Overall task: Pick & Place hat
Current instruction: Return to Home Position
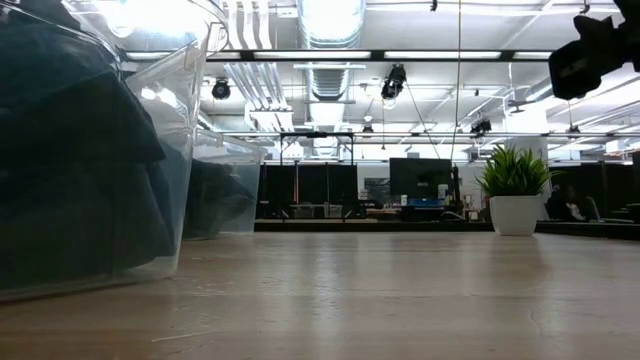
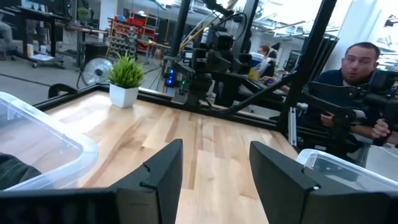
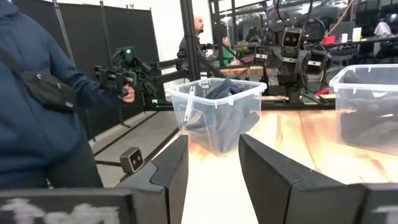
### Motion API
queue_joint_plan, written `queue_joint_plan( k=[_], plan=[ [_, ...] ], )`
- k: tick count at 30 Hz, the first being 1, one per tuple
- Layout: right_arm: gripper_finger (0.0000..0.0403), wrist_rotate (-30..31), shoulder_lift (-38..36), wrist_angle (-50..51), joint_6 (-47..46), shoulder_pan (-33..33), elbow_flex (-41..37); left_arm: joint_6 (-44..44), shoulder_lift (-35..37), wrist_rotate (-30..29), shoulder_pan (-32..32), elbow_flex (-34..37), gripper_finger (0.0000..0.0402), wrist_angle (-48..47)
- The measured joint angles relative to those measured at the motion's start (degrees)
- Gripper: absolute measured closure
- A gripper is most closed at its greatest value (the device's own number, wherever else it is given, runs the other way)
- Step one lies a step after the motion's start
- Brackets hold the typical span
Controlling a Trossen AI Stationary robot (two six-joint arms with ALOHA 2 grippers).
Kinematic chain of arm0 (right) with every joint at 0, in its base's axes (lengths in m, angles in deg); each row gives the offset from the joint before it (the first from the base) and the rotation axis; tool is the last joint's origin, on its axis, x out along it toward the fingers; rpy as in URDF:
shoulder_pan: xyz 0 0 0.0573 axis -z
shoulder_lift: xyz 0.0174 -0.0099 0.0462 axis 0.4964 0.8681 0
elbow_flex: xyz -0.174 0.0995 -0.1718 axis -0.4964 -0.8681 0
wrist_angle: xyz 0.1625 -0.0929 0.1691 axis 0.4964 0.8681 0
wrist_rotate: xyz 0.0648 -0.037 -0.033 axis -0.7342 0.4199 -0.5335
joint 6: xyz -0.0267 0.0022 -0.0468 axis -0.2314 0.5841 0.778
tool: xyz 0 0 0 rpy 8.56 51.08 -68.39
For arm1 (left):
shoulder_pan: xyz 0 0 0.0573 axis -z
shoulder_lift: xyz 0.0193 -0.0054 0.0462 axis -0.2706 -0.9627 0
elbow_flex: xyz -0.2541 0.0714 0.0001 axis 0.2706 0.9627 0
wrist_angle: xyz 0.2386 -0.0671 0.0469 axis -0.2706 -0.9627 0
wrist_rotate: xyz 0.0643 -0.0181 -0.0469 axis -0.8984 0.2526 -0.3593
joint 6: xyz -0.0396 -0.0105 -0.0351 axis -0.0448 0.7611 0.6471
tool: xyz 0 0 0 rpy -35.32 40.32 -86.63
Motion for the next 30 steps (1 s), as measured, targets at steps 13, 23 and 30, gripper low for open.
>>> queue_joint_plan(
  k=[13,23,30],
  plan=[
    [0.0268,-0.86,0.15,0.18,1.77,0.00,-0.02,0.28,-0.11,0.00,0.00,0.07,0.0223,-0.04],
    [0.0268,-0.83,0.17,0.15,1.93,-0.01,-0.02,0.43,-0.11,0.02,0.00,0.09,0.0223,-0.04],
    [0.0264,-0.83,0.20,0.15,1.83,0.00,-0.02,0.43,-0.11,0.02,0.00,0.11,0.0223,-0.04]
  ],
)
